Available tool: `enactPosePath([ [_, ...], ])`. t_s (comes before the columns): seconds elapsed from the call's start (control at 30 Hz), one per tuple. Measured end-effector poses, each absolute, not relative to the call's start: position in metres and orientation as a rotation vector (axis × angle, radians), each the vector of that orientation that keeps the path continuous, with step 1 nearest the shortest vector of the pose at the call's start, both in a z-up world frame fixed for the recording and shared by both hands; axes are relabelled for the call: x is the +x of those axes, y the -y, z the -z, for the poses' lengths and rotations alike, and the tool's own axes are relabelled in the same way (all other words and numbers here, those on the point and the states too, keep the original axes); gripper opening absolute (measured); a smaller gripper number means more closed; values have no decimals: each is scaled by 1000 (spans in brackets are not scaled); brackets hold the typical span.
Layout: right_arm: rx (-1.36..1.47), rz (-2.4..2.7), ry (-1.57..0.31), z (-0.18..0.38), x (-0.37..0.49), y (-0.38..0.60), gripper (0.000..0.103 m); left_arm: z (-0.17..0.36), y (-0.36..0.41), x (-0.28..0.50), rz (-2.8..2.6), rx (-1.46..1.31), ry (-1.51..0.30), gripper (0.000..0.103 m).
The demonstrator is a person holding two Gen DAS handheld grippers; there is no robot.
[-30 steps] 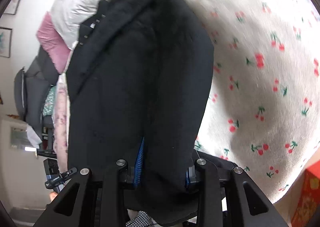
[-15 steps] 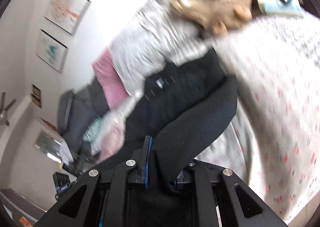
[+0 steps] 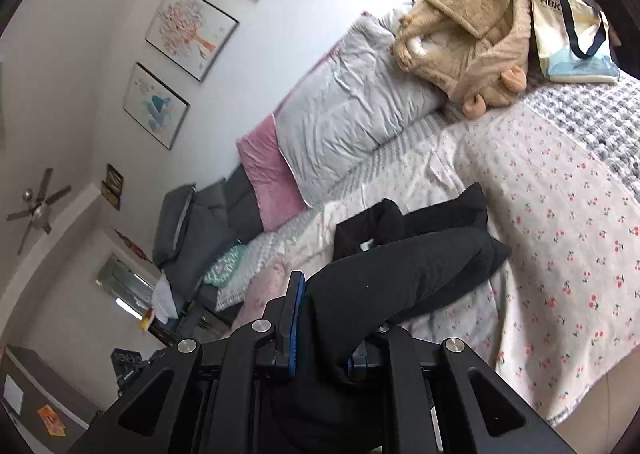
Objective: Fold large clothes
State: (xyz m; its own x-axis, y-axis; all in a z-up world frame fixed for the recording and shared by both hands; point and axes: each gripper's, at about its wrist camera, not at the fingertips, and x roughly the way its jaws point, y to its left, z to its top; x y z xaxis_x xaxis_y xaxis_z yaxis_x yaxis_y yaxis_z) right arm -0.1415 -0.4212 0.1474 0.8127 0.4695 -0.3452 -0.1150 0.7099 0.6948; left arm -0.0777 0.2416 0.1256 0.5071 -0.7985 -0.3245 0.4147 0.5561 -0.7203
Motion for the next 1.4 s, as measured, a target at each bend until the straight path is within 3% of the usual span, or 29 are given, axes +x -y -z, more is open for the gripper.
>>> enactPosePath([
  [0.5, 765, -61, -608, -77, 25, 433, 16, -66, -196, 83, 430, -571, -754, 16],
  [0.7, 686, 22, -748, -21, 85, 425, 19, 4, -169, 133, 325, -466, -865, 19],
  [0.8, 645, 99, -818, 12, 105, 425, 20, 39, -161, 156, 260, -416, -925, 28],
  [0.87, 635, 124, -842, 31, 115, 426, 22, 59, -157, 165, 209, -359, -949, 45],
  [0.93, 585, 144, -863, 43, 122, 420, 24, 82, -156, 173, 176, -325, -998, 50],
  [1.03, 465, 175, -864, 42, 126, 406, 32, 85, -156, 175, 173, -331, -1013, 55],
  [1.13, 433, 181, -894, 33, 125, 403, 39, 72, -151, 173, 205, -318, -1050, 85],
  [1.2, 462, 149, -903, 25, 119, 405, 58, 58, -148, 163, 220, -286, -1042, 87],
  [1.23, 496, 101, -889, 17, 110, 406, 77, 51, -147, 156, 228, -266, -1035, 87],
  [1.27, 509, 77, -875, 10, 104, 406, 84, 46, -147, 151, 232, -253, -1028, 88],
  [1.4, 420, 30, -877, -13, 72, 396, 85, 34, -151, 124, 274, -234, -1022, 91],
])
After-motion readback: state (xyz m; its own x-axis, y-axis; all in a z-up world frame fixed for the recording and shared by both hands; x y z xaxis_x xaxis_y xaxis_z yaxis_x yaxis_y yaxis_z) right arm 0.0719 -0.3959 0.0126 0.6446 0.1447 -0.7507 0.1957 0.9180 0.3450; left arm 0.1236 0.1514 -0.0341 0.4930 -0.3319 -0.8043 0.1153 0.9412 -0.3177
